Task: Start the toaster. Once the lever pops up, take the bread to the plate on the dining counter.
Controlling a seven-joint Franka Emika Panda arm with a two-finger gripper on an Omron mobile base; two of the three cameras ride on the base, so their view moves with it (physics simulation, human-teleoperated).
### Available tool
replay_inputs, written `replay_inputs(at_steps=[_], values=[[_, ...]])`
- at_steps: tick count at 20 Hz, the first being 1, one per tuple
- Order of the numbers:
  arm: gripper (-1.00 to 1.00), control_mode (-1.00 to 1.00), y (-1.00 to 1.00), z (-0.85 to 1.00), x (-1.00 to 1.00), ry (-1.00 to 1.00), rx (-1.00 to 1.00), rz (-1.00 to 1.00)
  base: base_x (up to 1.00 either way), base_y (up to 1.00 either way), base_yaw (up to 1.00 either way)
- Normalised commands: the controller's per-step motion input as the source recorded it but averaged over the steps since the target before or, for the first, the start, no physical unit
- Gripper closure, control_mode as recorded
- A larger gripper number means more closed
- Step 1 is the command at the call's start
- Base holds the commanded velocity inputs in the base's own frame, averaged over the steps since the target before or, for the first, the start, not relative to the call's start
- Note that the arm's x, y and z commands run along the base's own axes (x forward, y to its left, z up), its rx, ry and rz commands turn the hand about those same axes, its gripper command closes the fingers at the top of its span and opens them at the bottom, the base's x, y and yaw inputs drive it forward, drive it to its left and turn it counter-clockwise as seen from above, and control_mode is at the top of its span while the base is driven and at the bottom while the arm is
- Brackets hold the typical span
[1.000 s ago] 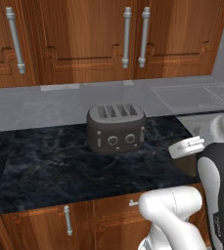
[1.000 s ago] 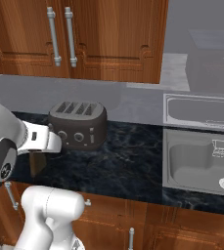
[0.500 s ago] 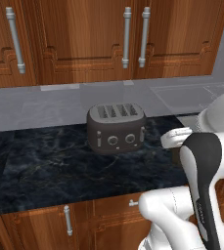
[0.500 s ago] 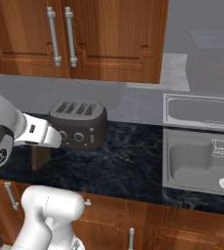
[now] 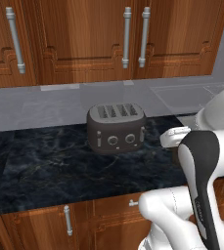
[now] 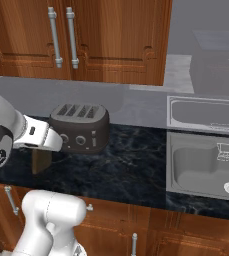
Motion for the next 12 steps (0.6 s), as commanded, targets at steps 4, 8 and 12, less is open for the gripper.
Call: replay_inputs(at_steps=[4, 8, 12], values=[[1.00, -1.00, 0.00, 0.00, 0.00, 0.00, 0.00, 0.00, 0.00, 0.00, 0.00], [1.00, 1.00, 0.00, 0.00, 0.00, 0.00, 0.00, 0.00, 0.00, 0.00, 0.00], [1.00, 1.00, 0.00, 0.00, 0.00, 0.00, 0.00, 0.00, -0.44, -0.01, 0.01]])
